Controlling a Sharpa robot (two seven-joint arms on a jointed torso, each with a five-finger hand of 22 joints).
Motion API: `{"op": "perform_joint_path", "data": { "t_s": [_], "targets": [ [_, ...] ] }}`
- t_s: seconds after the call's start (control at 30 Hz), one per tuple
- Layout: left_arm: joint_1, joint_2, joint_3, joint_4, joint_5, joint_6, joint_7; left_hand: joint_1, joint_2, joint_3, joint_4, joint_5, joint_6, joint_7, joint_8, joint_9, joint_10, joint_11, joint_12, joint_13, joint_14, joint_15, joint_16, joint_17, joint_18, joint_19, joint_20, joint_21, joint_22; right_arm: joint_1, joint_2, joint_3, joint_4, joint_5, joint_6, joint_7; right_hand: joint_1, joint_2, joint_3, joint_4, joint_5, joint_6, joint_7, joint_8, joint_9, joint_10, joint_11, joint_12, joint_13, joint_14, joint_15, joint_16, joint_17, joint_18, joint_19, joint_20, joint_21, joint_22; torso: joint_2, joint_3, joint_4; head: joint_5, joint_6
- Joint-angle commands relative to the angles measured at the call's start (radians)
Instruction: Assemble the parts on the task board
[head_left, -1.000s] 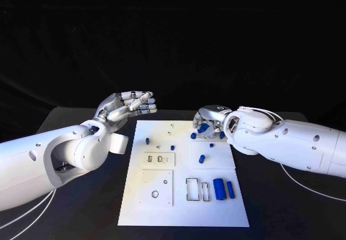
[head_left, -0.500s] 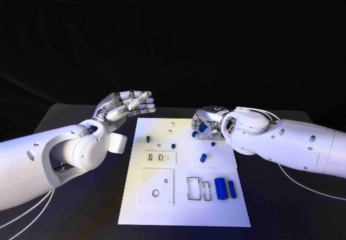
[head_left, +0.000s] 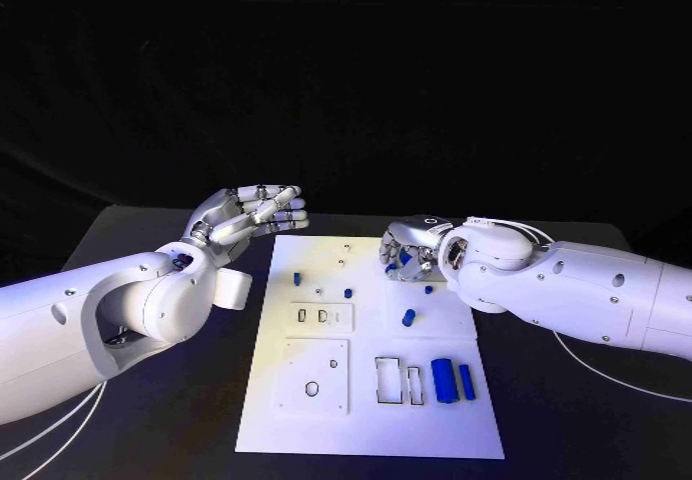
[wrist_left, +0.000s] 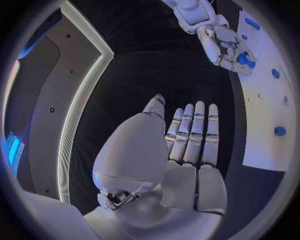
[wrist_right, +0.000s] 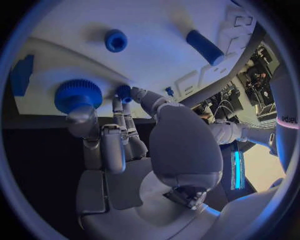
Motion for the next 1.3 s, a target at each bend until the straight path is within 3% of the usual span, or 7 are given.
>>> {"op": "perform_joint_path", "data": {
  "t_s": [0.03,0.3,0.63,0.97,1.3],
  "targets": [
    [0.002,0.0,0.001,0.001,0.005,0.017,0.001,-0.011,-0.002,-0.008,0.0,-0.006,-0.008,0.02,-0.006,-0.001,0.001,0.008,-0.005,0.0,-0.007,0.003,-0.007,0.001,0.019,0.003,0.006,-0.004,-0.002,-0.002,0.002,-0.001,-0.002,-0.02,0.023,-0.006,0.007,0.01,0.018,-0.001,-0.011,0.012,-0.003,0.008,0.005,0.017,-0.006,0.008,-0.001,0.065,0.0,0.008,0.052,-0.017,0.005,-0.004,0.013,0.01,0.004,-0.0011,0.0003,-0.001,0.001],
    [0.002,-0.002,0.001,-0.001,0.005,0.019,-0.002,-0.011,-0.001,-0.009,0.0,-0.01,-0.009,0.02,-0.006,-0.001,0.001,0.008,-0.007,0.0,-0.009,0.004,-0.009,0.002,0.019,0.003,0.006,-0.005,-0.003,-0.003,0.0,-0.001,-0.003,-0.041,0.014,-0.015,0.024,0.013,0.049,-0.01,-0.03,0.019,-0.006,0.013,0.016,0.031,-0.01,0.009,0.0,0.065,-0.004,0.013,0.056,-0.017,0.001,-0.008,0.025,0.026,0.009,-0.0015,0.0015,-0.002,0.002],
    [0.002,-0.003,0.001,-0.004,0.005,0.021,-0.007,-0.012,0.0,-0.012,0.0,-0.015,-0.011,0.021,-0.006,-0.001,0.001,0.009,-0.01,0.0,-0.013,0.005,-0.012,0.002,0.018,0.002,0.007,-0.007,-0.005,-0.004,-0.005,-0.001,0.008,-0.067,-0.046,-0.021,0.032,0.01,0.068,-0.018,-0.04,0.027,-0.007,0.017,0.024,0.041,-0.012,0.011,0.002,0.065,-0.005,0.017,0.059,-0.018,-0.003,-0.009,0.032,0.036,0.013,-0.0024,0.0038,-0.004,0.007],
    [0.002,-0.003,0.001,-0.008,0.005,0.019,-0.008,-0.012,0.0,-0.012,0.0,-0.015,-0.011,0.021,-0.006,-0.001,0.001,0.009,-0.01,0.0,-0.013,0.005,-0.012,0.002,0.018,0.002,0.007,-0.007,-0.005,-0.004,-0.015,0.001,0.047,-0.1,-0.179,-0.04,0.055,0.017,0.088,-0.037,-0.043,0.058,-0.019,0.039,0.05,0.09,-0.029,0.032,0.021,0.069,-0.019,0.029,0.077,-0.022,0.006,-0.02,0.061,0.074,0.014,-0.0048,0.0051,-0.006,0.014],
    [0.002,-0.002,0.001,-0.011,0.004,0.016,-0.007,-0.011,0.001,-0.012,0.0,-0.016,-0.011,0.021,-0.006,-0.001,0.001,0.009,-0.011,0.0,-0.014,0.005,-0.013,0.002,0.018,0.002,0.007,-0.008,-0.005,0.001,0.023,0.003,0.039,-0.138,-0.244,-0.073,0.055,0.015,0.089,-0.039,-0.046,0.06,-0.02,0.041,0.056,0.097,-0.031,0.034,0.024,0.07,-0.021,0.03,0.079,-0.023,0.007,-0.022,0.066,0.081,0.019,-0.0066,0.0108,-0.008,0.027]
  ]
}}
